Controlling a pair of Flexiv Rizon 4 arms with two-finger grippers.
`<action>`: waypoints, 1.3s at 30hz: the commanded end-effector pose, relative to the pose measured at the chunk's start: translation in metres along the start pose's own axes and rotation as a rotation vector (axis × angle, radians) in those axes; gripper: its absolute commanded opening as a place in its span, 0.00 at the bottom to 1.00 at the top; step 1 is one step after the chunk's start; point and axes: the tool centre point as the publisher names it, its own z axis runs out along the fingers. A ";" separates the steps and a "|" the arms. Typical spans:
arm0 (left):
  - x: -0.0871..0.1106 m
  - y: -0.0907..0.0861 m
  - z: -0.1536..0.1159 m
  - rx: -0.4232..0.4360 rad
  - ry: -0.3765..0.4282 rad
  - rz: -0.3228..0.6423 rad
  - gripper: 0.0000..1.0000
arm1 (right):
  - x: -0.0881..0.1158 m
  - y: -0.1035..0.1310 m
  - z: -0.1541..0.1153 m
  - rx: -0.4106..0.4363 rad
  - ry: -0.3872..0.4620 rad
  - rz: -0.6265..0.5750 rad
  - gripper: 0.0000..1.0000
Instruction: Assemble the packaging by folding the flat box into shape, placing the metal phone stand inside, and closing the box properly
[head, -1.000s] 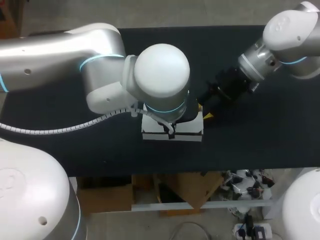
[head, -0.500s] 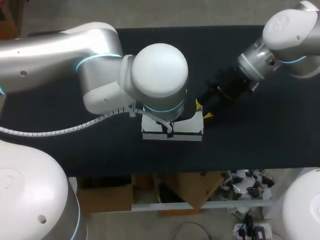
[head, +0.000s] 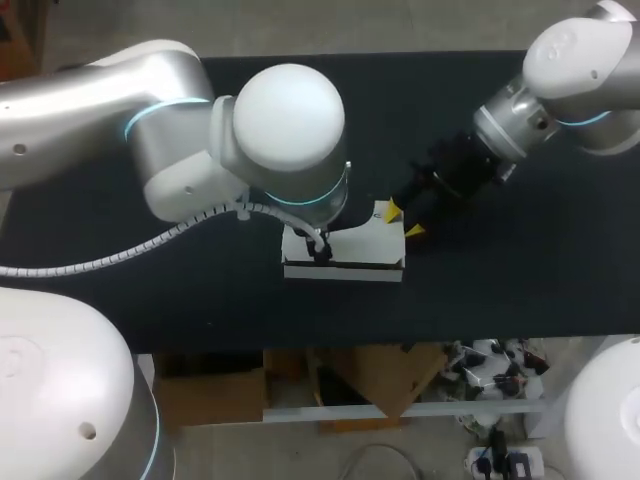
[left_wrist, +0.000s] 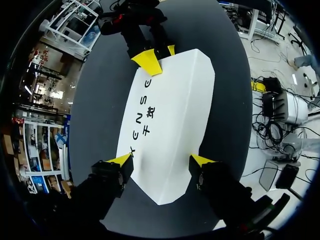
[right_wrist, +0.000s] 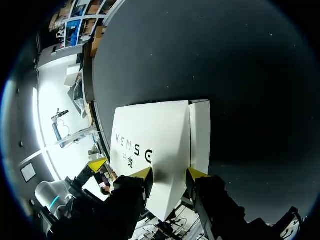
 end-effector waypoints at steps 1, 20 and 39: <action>-0.001 0.003 0.004 0.016 0.011 0.008 0.72 | 0.001 0.002 0.002 0.005 0.000 0.001 0.45; 0.000 0.001 0.018 -0.001 0.016 0.005 0.46 | 0.001 0.004 0.000 0.007 0.000 -0.005 0.45; 0.007 -0.004 0.017 0.019 -0.016 -0.006 0.34 | 0.000 0.004 -0.001 0.009 -0.001 -0.009 0.45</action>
